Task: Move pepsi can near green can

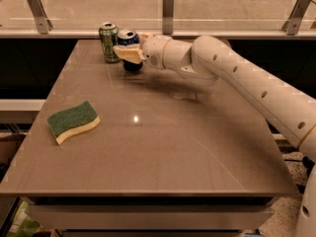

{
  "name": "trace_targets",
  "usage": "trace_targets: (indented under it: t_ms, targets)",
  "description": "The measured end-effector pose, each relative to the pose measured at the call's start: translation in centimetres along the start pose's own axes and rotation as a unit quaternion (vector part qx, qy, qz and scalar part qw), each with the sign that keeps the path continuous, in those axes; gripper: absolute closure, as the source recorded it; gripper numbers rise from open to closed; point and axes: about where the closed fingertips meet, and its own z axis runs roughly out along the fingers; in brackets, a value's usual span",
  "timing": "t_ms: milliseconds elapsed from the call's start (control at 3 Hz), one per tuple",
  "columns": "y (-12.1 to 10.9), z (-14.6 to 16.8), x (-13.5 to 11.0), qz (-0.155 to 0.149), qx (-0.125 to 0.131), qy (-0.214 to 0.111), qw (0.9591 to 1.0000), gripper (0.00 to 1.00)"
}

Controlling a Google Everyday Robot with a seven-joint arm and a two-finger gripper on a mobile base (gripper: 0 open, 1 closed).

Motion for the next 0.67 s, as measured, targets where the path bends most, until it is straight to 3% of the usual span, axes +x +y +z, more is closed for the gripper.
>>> trace_targets:
  t_ms: [333, 667]
  targets:
    - [0.18, 0.19, -0.05, 0.0, -0.002, 0.0, 1.0, 0.0]
    - [0.19, 0.2, -0.05, 0.0, -0.002, 0.0, 1.0, 0.0]
